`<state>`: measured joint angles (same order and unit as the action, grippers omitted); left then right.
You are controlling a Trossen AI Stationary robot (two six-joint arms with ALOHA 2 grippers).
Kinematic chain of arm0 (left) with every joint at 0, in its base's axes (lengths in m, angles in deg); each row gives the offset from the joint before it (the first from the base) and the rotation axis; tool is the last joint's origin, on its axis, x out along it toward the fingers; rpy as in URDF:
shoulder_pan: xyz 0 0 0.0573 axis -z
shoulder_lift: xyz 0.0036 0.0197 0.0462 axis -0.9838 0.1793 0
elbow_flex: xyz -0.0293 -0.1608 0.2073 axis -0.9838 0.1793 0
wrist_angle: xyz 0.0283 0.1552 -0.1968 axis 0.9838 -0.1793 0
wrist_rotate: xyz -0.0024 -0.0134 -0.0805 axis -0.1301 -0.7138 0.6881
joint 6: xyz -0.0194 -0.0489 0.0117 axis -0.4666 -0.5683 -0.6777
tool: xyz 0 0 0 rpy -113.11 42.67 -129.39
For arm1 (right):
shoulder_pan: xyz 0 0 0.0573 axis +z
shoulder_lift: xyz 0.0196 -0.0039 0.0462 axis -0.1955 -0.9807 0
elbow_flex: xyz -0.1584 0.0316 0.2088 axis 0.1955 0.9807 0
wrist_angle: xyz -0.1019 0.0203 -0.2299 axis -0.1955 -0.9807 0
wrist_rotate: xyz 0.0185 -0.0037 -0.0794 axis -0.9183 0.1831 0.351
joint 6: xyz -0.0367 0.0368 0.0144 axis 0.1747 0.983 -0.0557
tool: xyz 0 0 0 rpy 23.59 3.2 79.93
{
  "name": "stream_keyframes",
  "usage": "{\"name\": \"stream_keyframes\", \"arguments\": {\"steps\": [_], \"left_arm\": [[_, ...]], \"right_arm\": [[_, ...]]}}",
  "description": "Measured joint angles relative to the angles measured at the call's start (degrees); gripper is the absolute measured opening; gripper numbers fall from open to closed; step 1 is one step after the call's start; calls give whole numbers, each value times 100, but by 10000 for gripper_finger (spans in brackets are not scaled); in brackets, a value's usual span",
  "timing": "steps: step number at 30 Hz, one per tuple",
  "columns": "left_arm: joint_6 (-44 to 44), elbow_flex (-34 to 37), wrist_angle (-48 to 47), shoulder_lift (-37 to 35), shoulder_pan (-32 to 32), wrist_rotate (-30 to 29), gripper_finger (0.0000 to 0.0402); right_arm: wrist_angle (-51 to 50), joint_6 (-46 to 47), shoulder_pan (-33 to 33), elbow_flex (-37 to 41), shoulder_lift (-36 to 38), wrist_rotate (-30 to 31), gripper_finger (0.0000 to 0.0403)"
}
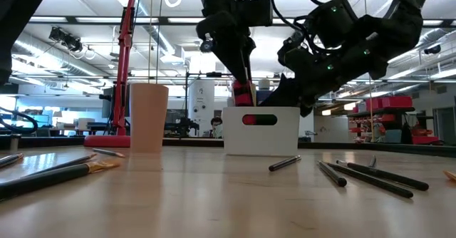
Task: Pick & Place Paint Supplies
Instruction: Put the small red paint bottle into the white bin
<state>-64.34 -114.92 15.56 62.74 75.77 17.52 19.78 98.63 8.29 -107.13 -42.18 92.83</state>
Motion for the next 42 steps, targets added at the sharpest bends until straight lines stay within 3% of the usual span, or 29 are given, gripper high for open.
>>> {"name": "stream_keyframes", "arguments": {"steps": [12, 22, 42], "left_arm": [[18, 9, 141, 0, -18, 31, 164], [263, 714, 757, -5, -11, -26, 166], [258, 719, 1239, -4, -18, -51, 167]], "right_arm": [[-73, -4, 0, -3, 20, 44, 1], [-153, -2, 0, -8, 24, 41, 1], [-471, -20, -94, -10, 33, -87, 0]]}}
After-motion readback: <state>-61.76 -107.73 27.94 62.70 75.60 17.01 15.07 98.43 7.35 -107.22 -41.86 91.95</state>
